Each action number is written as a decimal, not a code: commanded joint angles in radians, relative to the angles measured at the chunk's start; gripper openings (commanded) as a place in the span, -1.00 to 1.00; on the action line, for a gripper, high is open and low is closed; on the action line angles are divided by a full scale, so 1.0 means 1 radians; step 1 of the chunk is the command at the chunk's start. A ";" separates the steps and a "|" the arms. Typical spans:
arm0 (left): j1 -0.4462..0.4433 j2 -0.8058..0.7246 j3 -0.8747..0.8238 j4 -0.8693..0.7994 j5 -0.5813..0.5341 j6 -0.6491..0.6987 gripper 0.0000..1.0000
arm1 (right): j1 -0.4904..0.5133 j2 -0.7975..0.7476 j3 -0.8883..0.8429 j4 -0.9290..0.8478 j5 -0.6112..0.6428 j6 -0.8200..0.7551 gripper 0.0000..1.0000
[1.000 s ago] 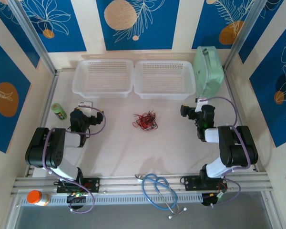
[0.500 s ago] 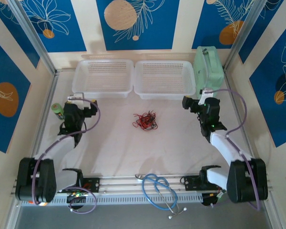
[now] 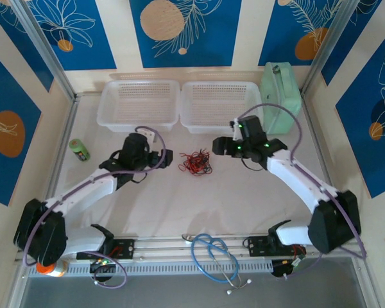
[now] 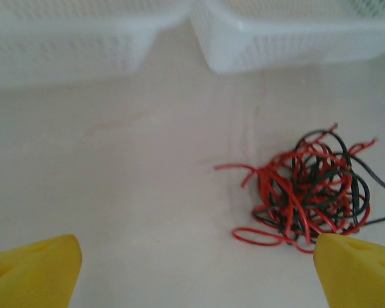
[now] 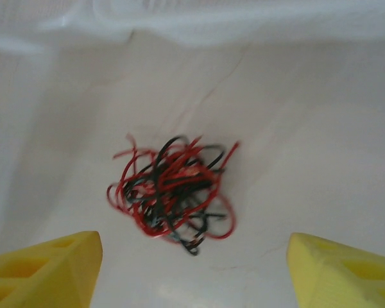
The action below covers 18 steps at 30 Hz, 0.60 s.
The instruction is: Untangle the cables
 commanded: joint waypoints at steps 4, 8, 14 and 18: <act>-0.116 0.194 0.045 0.138 0.054 -0.211 0.80 | 0.124 0.243 0.159 -0.138 -0.003 0.062 0.50; -0.155 0.334 0.116 0.193 0.085 -0.247 0.71 | 0.128 0.347 0.204 -0.152 0.043 0.077 0.48; -0.164 0.425 0.149 0.248 0.068 -0.274 0.69 | 0.120 0.445 0.180 -0.090 0.031 0.095 0.32; -0.164 0.451 0.160 0.252 0.054 -0.271 0.69 | 0.105 0.466 0.140 -0.036 0.012 0.114 0.03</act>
